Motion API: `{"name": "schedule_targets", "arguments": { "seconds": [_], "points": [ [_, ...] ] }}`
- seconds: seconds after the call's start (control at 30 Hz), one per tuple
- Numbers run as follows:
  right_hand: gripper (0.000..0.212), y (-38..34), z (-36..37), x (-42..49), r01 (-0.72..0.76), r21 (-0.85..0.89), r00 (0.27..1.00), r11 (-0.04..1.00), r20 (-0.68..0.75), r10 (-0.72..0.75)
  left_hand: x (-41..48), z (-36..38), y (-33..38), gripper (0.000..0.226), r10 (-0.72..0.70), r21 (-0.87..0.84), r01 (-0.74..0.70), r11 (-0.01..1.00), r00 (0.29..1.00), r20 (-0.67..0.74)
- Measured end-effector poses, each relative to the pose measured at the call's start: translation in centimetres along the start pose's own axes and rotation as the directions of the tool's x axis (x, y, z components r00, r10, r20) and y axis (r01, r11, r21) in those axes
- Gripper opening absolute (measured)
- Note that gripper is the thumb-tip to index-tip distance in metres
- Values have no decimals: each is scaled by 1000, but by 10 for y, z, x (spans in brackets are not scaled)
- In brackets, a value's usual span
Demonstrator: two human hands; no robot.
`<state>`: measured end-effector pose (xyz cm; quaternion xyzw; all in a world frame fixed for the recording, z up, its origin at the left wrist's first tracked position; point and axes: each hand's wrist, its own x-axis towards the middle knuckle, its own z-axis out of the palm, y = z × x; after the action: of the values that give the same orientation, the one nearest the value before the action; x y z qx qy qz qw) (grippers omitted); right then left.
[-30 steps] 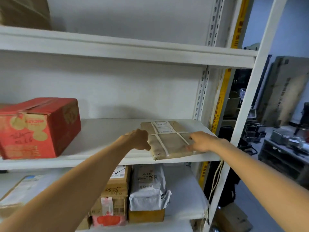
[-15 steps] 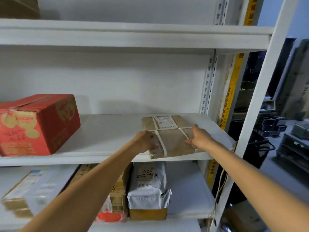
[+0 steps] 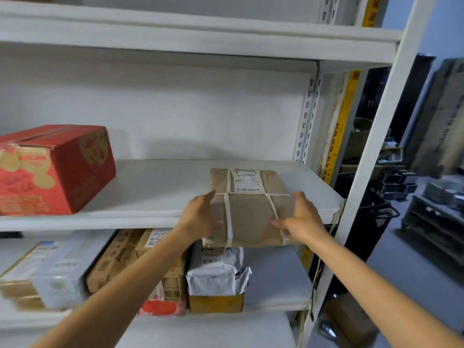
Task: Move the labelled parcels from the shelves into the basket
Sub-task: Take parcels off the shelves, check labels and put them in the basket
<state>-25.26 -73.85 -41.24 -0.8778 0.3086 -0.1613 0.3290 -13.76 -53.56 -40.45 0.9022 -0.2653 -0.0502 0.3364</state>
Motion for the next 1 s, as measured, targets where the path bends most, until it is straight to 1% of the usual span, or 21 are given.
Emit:
{"name": "schedule_targets", "arguments": {
  "seconds": [0.03,0.1,0.17,0.3,0.37,0.47,0.57,0.67,0.73,0.83,0.9,1.0],
  "points": [
    [88,4,2,-9,13,9,1000,1000,-2,-13,-9,3,-7,90,-10,-120,7,993,1000,-17],
    [90,11,7,-22,22,26,1000,999,-4,-22,-24,8,-18,86,-42,-343,30,939,999,-30],
    [96,17,14,-24,16,62,1000,998,2,-16,-27,12,-26,82,-63,-432,50,900,998,-17],
    [96,27,19,-13,31,231,999,972,10,-34,-26,14,-31,76,-72,-431,47,901,996,-42],
    [98,30,18,-10,38,307,999,951,16,-45,-26,14,-35,81,-62,-442,53,896,998,-7],
    [103,36,17,-4,48,354,997,934,36,-65,-24,14,-39,90,-29,-443,40,895,999,31],
    [112,44,15,3,8,407,992,913,114,-60,-22,17,-42,92,-20,-435,34,900,999,36],
    [114,47,10,14,9,466,970,885,212,-121,-18,20,-45,87,-12,-528,21,849,1000,20],
    [113,48,9,16,12,497,959,868,240,-151,-13,20,-47,87,-5,-588,26,808,999,39],
    [113,49,13,12,14,526,959,851,235,-161,-5,20,-53,93,41,-605,8,796,997,67],
    [114,49,14,3,2,542,964,840,223,-147,-1,20,-59,97,101,-595,-49,802,993,54],
    [111,45,18,-19,9,551,980,834,163,-118,4,18,-67,100,203,-575,-139,806,978,48]
  ]
}}
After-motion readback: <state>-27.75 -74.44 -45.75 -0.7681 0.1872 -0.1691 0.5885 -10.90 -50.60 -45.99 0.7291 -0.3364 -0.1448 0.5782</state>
